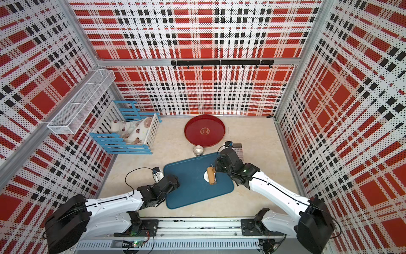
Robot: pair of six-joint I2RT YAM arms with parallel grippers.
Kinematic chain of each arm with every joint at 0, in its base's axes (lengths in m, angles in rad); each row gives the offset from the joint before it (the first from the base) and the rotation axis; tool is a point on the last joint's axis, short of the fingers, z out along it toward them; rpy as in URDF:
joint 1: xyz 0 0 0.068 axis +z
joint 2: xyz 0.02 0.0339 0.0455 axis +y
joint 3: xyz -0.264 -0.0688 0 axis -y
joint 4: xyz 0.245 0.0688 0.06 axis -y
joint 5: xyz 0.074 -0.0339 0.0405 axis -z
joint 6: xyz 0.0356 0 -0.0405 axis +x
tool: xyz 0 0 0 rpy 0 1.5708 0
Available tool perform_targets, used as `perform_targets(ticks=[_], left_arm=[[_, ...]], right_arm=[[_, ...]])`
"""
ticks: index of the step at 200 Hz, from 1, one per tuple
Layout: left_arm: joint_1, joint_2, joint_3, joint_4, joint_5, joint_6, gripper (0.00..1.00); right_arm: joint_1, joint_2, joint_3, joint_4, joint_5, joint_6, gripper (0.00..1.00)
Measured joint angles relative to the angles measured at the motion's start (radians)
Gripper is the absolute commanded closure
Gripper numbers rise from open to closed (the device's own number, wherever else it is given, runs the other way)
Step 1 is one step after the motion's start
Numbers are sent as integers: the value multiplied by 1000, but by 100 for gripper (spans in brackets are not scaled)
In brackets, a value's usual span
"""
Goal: Roll out the dumpling wrappers from the dough
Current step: Flatten out the dough on the work surface.
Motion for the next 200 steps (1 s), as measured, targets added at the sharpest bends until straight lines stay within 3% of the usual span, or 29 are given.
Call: perform_targets(ticks=[200], left_arm=[[29,-4,-31,84,1,26,9]], right_arm=[[5,30,14,-14,30,-31,100]])
